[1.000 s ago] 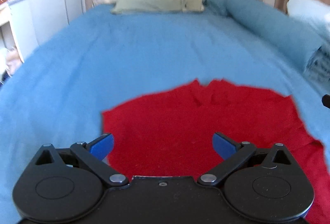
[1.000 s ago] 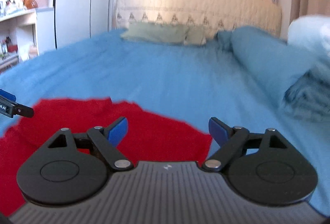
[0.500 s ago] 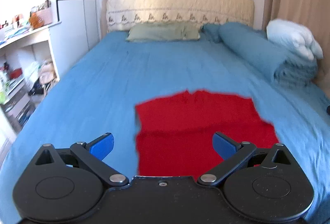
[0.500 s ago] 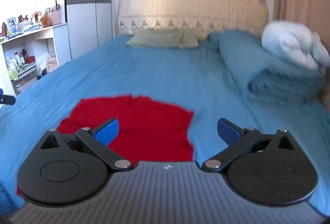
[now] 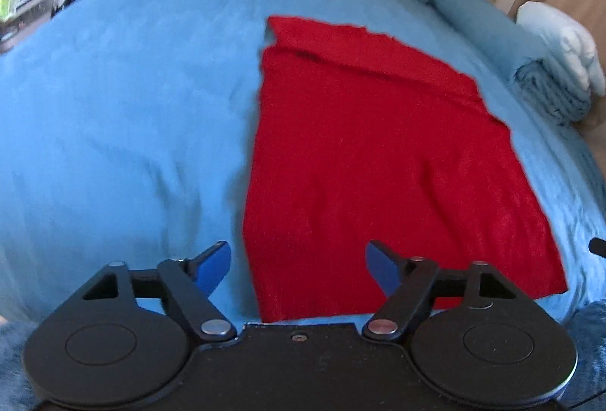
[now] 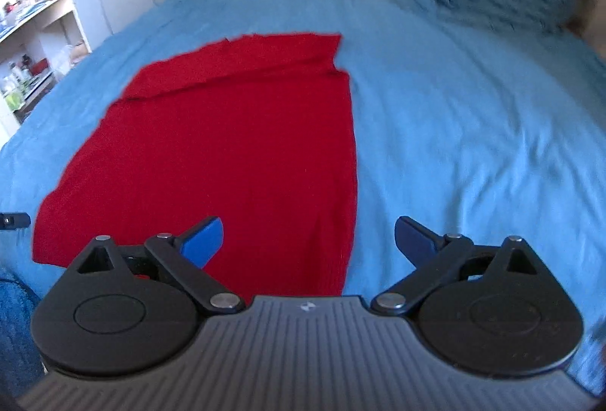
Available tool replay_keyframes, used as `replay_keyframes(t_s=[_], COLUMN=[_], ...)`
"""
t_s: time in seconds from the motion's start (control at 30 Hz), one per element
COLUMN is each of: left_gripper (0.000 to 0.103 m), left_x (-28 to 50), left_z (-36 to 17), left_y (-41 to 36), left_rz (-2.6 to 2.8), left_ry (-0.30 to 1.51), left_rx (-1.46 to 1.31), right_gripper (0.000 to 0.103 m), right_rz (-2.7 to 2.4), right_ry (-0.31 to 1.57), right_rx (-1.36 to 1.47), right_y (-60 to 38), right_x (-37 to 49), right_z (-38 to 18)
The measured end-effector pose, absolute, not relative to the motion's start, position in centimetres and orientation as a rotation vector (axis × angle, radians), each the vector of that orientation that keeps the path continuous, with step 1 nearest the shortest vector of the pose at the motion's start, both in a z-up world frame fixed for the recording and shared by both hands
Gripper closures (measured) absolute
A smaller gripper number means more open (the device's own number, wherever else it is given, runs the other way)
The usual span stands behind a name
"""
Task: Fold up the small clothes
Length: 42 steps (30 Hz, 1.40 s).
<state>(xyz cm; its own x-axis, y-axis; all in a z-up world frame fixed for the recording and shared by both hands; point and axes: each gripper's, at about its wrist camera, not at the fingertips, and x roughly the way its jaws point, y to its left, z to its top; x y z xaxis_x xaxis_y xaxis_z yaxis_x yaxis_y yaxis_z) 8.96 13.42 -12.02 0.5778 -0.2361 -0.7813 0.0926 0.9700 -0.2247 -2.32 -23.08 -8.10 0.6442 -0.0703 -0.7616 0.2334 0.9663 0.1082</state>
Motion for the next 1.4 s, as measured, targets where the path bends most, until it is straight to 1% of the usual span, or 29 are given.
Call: replay_keyframes(t_s=[0.13,0.27,0.4,0.43,0.47,0.5,0.53,0.57,0.7,0.73,0.77,0.8,0.9,0.93,0.97,1.0,1.03,1.07,1.13,1.27,1.4], left_gripper=[0.033,0.04,0.041,0.041,0.042,0.046,0.049,0.056,0.079,0.081,0.088,0.092,0.095,0.095,0.095,0.095,0.096,0.096,0.097,0.097,0.097], left_x=[9.2,9.4,9.3,9.3,9.3,9.3,9.3,9.2,9.1,9.0,9.0,9.0,9.1,9.1,9.1,9.1,9.0,8.9,8.7,8.4,8.9], left_z=[-13.5,-14.6,-15.1,-15.2,-15.3,-15.3,-15.4,-15.4,-15.5,-15.5,-15.5,-15.5,-15.5,-15.5,-15.4,-15.4,-15.3,-15.2,-14.8,-12.2,-8.9], left_y=[12.7,12.4,12.6,12.7,12.6,12.6,12.6,12.7,13.1,13.2,13.1,13.1,12.8,12.8,12.8,12.8,12.8,12.7,12.7,12.9,13.3], left_rz=[-0.197,-0.183,-0.173,-0.172,-0.17,-0.167,-0.164,-0.16,-0.14,-0.138,-0.141,-0.143,-0.143,-0.143,-0.141,-0.141,-0.139,-0.139,-0.137,-0.148,-0.167], left_ry=[0.969,0.987,0.989,0.987,0.989,0.994,0.997,1.0,1.007,1.007,1.006,1.008,1.008,1.007,1.006,1.004,1.0,0.995,0.987,0.909,0.824], left_rx=[-0.163,-0.151,-0.153,-0.154,-0.152,-0.149,-0.148,-0.149,-0.171,-0.171,-0.17,-0.168,-0.154,-0.154,-0.154,-0.153,-0.151,-0.149,-0.154,-0.189,-0.244], right_gripper=[0.0,0.0,0.001,0.003,0.007,0.01,0.019,0.024,0.028,0.029,0.03,0.031,0.035,0.039,0.049,0.055,0.063,0.074,0.08,0.082,0.082], right_rz=[-0.212,-0.228,-0.258,-0.268,-0.268,-0.267,-0.262,-0.254,-0.248,-0.251,-0.254,-0.257,-0.26,-0.259,-0.256,-0.249,-0.242,-0.233,-0.226,-0.208,-0.181], right_ry=[0.847,0.859,0.901,0.912,0.921,0.933,0.945,0.954,0.972,0.974,0.974,0.972,0.971,0.971,0.972,0.973,0.972,0.969,0.959,0.901,0.817], right_rx=[0.274,0.285,0.297,0.308,0.311,0.312,0.314,0.326,0.388,0.398,0.41,0.422,0.443,0.448,0.451,0.453,0.456,0.46,0.447,0.47,0.52], right_y=[-23.0,-22.8,-23.4,-23.5,-23.7,-23.8,-23.7,-23.8,-24.1,-24.3,-24.4,-24.5,-24.6,-24.6,-24.4,-24.3,-24.3,-24.2,-23.9,-24.3,-25.0], right_x=[-3.4,-3.9,-2.9,-2.9,-2.7,-2.3,-2.3,-2.2,-2.2,-2.2,-2.2,-2.2,-2.5,-2.5,-2.4,-2.4,-2.4,-2.3,-2.3,-2.7,-2.8], right_z=[-10.2,-11.7,-12.8,-13.1,-13.4,-13.5,-13.8,-13.9,-14.6,-14.7,-14.8,-14.8,-14.8,-14.8,-14.7,-14.8,-14.7,-14.8,-14.6,-13.3,-10.8])
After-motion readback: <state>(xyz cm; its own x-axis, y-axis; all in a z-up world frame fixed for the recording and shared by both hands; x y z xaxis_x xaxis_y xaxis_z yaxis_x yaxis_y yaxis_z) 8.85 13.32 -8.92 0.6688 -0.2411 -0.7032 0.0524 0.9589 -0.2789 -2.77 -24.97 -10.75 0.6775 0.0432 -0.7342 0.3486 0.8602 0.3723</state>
